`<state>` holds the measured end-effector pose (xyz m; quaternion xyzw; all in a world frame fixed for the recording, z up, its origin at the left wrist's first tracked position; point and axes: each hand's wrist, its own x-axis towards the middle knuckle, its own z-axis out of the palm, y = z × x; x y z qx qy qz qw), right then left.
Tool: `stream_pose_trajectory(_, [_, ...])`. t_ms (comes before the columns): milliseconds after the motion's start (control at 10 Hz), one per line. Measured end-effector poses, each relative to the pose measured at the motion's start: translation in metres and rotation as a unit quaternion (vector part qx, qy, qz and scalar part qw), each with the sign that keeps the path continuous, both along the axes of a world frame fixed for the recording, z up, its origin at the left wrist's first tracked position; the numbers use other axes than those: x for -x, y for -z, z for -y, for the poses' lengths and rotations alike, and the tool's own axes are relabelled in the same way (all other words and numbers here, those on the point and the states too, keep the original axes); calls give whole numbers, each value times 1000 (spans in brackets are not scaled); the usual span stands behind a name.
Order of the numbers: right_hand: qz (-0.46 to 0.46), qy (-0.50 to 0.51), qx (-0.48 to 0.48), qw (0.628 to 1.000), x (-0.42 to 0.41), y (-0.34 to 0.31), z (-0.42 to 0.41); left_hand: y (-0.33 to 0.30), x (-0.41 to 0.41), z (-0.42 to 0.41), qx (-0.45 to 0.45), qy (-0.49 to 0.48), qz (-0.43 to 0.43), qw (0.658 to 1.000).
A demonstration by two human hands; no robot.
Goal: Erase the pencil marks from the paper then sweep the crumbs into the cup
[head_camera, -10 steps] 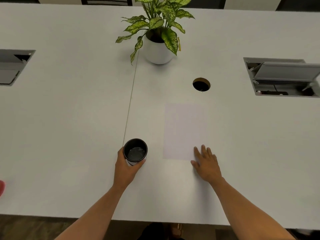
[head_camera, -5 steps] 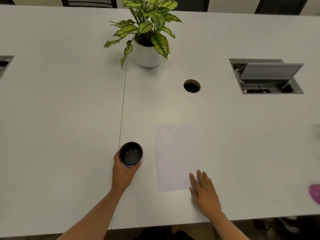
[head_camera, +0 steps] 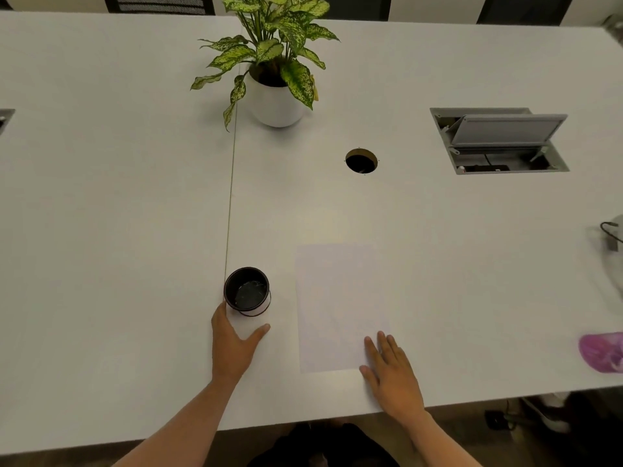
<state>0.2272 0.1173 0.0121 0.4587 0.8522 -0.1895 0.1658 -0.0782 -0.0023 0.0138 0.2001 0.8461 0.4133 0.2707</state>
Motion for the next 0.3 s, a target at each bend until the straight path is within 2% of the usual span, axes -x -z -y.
stream_pose_trajectory(200, [-58,69,-17,996,-13,-3,-8,9,-48,25,111,52,-55,991])
stream_pose_trajectory(300, [-65,85,-12,994,-16,-5,-21,8,-70,28,134,107,-96,980])
